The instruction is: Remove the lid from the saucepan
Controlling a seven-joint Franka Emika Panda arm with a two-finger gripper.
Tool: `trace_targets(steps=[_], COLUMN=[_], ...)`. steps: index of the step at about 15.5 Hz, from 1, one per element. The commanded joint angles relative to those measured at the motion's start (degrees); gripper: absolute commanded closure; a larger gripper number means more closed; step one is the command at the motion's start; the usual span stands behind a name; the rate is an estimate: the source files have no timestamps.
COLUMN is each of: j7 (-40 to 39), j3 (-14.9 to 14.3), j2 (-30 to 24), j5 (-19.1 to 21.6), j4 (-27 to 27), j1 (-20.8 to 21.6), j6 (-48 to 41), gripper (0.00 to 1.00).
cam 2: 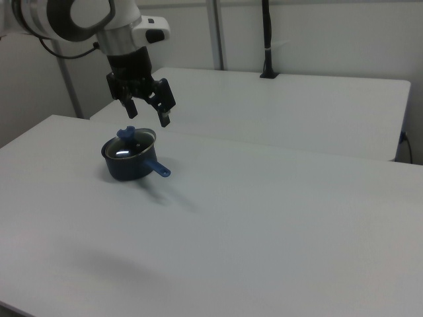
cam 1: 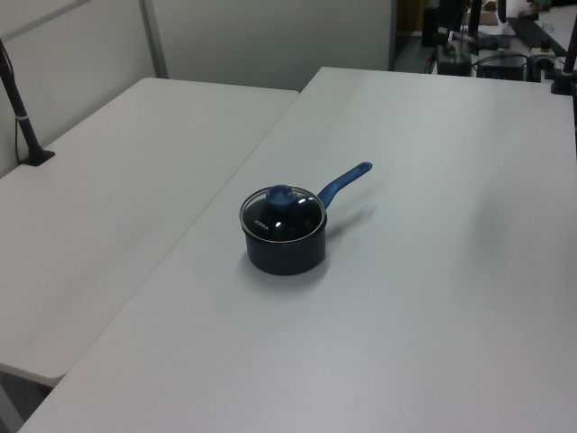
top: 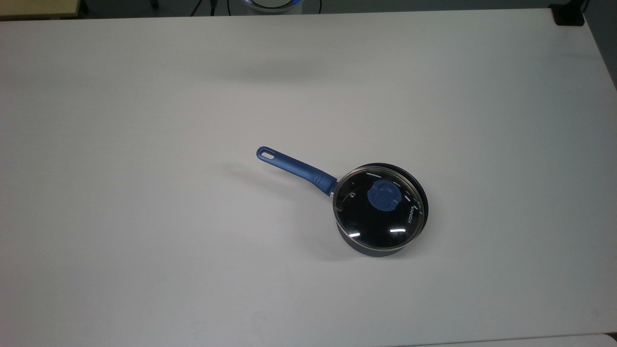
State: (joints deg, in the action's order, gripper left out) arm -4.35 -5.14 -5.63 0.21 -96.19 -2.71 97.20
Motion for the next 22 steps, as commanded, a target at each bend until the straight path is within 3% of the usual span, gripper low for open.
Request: trace_targets(steps=[1,3,6,8,10,13,15,19,22], j7=[-1.18,-2.67,-13.02,-9.39,0.96,15.64,28.10,54.65,72.94], j3=[-0.13,-0.04,0.57,2.23,5.74,15.05,18.23,18.68,18.24], j2=[-0.70,-0.61,0.44,0.71,2.54,8.68,12.90,22.65,28.73], j5=[-0.03,-0.64,-2.14,-1.80,-1.53,-3.37,-5.56,-11.79,-19.17], j4=[-0.84,-1.11,-0.85,-0.49,-0.06,2.75,4.86,11.44,14.36], j1=[0.33,0.42,0.42,0.42,0.51,0.60,1.47,8.93,12.89], j6=[0.53,0.54,0.54,1.06,2.98,7.20,12.64,20.03,26.35], gripper=[0.00,0.00,0.00,0.00,0.00,0.00,0.00,0.00,0.00])
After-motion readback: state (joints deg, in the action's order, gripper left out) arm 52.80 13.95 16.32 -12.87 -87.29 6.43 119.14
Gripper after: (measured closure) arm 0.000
